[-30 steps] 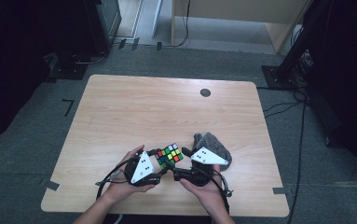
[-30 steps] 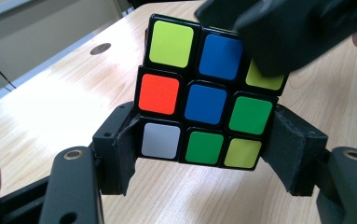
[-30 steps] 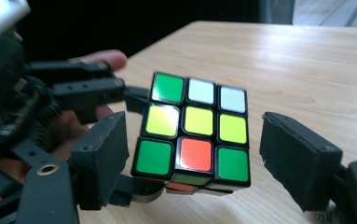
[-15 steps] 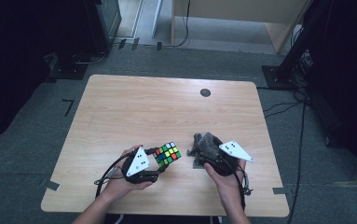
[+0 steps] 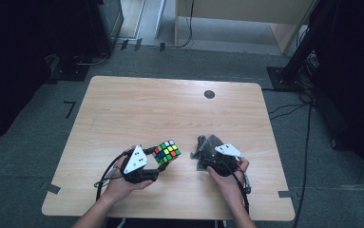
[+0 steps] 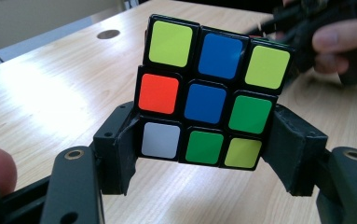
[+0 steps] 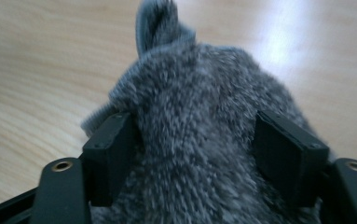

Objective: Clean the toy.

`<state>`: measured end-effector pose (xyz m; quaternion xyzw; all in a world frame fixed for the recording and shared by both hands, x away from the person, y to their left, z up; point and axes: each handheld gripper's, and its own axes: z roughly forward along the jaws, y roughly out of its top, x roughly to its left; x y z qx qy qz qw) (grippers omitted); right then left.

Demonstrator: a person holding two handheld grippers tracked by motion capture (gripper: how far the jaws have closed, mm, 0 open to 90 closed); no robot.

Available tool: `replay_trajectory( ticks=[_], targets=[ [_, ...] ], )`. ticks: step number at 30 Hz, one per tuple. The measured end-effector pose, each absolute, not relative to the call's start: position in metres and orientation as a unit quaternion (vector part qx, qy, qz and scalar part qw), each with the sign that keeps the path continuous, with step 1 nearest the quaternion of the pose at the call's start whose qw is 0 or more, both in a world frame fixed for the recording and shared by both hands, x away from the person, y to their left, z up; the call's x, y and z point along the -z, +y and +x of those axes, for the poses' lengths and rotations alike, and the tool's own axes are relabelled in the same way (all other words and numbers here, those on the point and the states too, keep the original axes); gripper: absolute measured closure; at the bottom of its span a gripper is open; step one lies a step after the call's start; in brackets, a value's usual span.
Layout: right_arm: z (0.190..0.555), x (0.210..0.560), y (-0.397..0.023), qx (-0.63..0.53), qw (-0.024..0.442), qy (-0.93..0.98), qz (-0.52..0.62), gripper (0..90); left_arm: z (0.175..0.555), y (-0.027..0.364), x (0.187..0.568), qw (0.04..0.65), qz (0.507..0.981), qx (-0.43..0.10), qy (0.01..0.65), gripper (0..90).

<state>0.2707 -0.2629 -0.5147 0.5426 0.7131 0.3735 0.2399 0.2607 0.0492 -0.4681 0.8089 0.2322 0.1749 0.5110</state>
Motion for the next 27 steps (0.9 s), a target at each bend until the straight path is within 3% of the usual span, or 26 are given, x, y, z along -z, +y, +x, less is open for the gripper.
replay_trajectory(
  ticks=[14, 20, 23, 27],
  targets=[
    [0.266, 0.523, -0.258, -0.338, 0.254, 0.742, 0.521, 35.3, 0.269, 0.069, 0.459, 0.546, 0.775, -0.158, 0.275, 33.5],
    [0.266, 0.518, -0.264, -0.333, 0.256, 0.727, 0.542, 66.8, 0.267, 0.068, 0.459, 0.546, 0.777, -0.158, 0.271, 33.4],
    [0.263, 0.511, -0.271, -0.375, 0.22, 0.712, 0.552, 71.8, 0.267, 0.066, 0.46, 0.545, 0.778, -0.159, 0.268, 33.4],
    [0.25, 0.487, -0.263, -0.466, 0.211, 0.697, 0.503, 72.5, 0.266, 0.062, 0.462, 0.536, 0.787, -0.162, 0.26, 33.4]
  ],
)
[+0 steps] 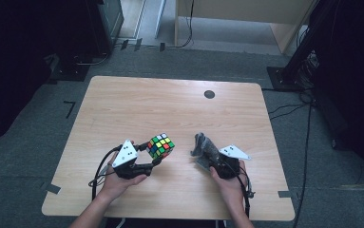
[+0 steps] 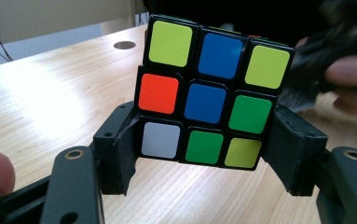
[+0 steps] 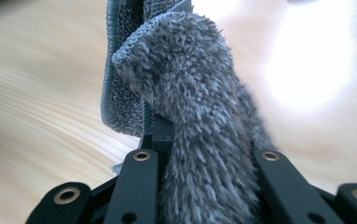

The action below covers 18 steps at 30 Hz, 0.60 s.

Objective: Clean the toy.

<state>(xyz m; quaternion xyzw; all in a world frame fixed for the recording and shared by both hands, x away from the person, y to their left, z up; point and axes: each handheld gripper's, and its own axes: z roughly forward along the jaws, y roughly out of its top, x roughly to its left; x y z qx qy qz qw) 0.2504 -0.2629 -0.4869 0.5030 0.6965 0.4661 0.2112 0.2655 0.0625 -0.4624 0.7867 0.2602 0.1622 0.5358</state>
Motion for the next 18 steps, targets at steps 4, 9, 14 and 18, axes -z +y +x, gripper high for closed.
replay_trajectory(
  ticks=[4, 9, 14, 18],
  targets=[
    [0.233, 0.456, -0.243, -0.545, 0.202, 0.694, 0.425, 72.1, 0.261, 0.054, 0.466, 0.527, 0.796, -0.166, 0.246, 33.4],
    [0.214, 0.431, -0.21, -0.607, 0.17, 0.692, 0.353, 71.3, 0.254, 0.043, 0.467, 0.522, 0.807, -0.167, 0.221, 33.4],
    [0.212, 0.434, -0.201, -0.589, 0.183, 0.706, 0.348, 70.8, 0.246, 0.038, 0.464, 0.526, 0.81, -0.171, 0.196, 33.5],
    [0.221, 0.443, -0.215, -0.58, 0.172, 0.693, 0.391, 70.8, 0.246, 0.039, 0.463, 0.534, 0.807, -0.164, 0.194, 33.6]
  ],
)
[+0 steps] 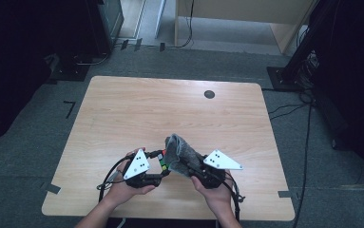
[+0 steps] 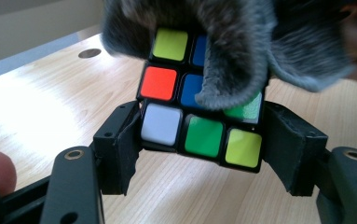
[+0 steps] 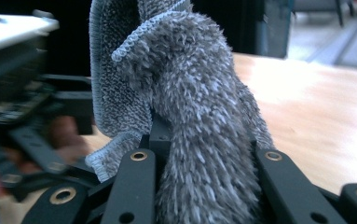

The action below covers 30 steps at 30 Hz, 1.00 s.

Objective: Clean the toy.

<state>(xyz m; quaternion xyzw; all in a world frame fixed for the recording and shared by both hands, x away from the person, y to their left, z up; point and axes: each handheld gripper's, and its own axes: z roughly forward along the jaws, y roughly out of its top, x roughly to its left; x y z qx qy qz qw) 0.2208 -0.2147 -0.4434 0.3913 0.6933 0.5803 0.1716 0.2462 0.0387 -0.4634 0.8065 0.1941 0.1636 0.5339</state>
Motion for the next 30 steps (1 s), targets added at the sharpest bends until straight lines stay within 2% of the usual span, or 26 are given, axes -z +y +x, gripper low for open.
replay_trajectory(
  ticks=[11, 16, 21, 25, 30],
  targets=[
    [0.225, 0.448, -0.224, -0.581, 0.17, 0.682, 0.41, 71.1, 0.246, 0.035, 0.47, 0.515, 0.822, -0.168, 0.176, 33.9],
    [0.221, 0.445, -0.215, -0.598, 0.147, 0.69, 0.379, 70.9, 0.245, 0.035, 0.469, 0.517, 0.821, -0.17, 0.173, 34.0],
    [0.22, 0.443, -0.223, -0.601, 0.179, 0.648, 0.432, 70.6, 0.247, 0.043, 0.462, 0.532, 0.809, -0.169, 0.185, 34.0],
    [0.233, 0.465, -0.246, -0.552, 0.177, 0.637, 0.509, 70.5, 0.252, 0.055, 0.453, 0.551, 0.794, -0.162, 0.201, 34.0],
    [0.248, 0.498, -0.237, -0.489, 0.153, 0.684, 0.52, 68.2, 0.256, 0.063, 0.448, 0.563, 0.781, -0.158, 0.218, 34.0]
  ],
)
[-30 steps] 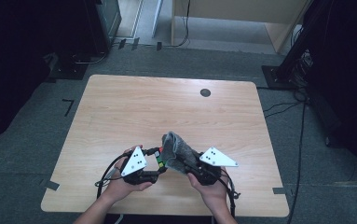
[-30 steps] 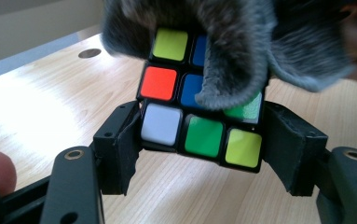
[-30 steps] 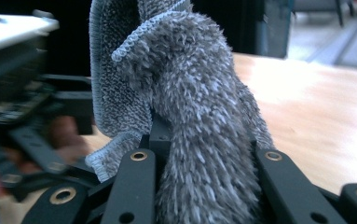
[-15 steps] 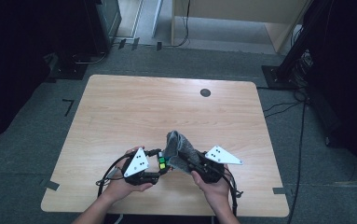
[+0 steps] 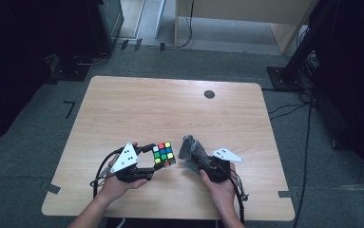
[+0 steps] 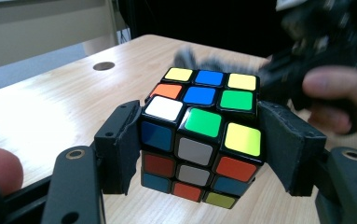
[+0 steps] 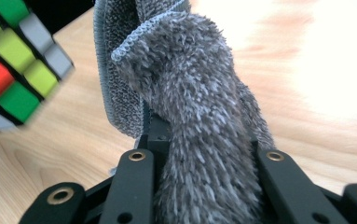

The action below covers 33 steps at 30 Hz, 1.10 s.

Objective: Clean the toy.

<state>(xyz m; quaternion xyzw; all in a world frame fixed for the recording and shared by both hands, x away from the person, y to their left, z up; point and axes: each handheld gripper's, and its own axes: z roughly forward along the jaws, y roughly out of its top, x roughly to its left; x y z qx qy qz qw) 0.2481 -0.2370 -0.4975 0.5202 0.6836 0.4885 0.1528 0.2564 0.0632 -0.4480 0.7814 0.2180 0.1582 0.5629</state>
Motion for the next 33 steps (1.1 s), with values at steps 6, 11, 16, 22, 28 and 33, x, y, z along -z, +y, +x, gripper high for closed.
replay_trajectory(
  ticks=[6, 11, 16, 22, 28, 33],
  targets=[
    [0.249, 0.495, -0.229, -0.499, 0.161, 0.705, 0.477, 34.6, 0.26, 0.065, 0.446, 0.566, 0.776, -0.155, 0.229, 34.0],
    [0.243, 0.483, -0.231, -0.497, 0.223, 0.697, 0.465, 16.9, 0.262, 0.068, 0.442, 0.567, 0.774, -0.157, 0.236, 34.0],
    [0.232, 0.474, -0.22, -0.525, 0.239, 0.704, 0.415, 16.5, 0.265, 0.071, 0.439, 0.569, 0.769, -0.154, 0.248, 34.0],
    [0.222, 0.476, -0.186, -0.545, 0.211, 0.728, 0.358, 16.0, 0.264, 0.065, 0.436, 0.564, 0.77, -0.151, 0.256, 34.0],
    [0.218, 0.475, -0.171, -0.543, 0.243, 0.718, 0.362, 14.6, 0.264, 0.059, 0.437, 0.557, 0.773, -0.143, 0.269, 34.0],
    [0.219, 0.479, -0.16, -0.538, 0.263, 0.711, 0.37, 14.3, 0.262, 0.053, 0.435, 0.558, 0.771, -0.137, 0.274, 34.0]
  ],
)
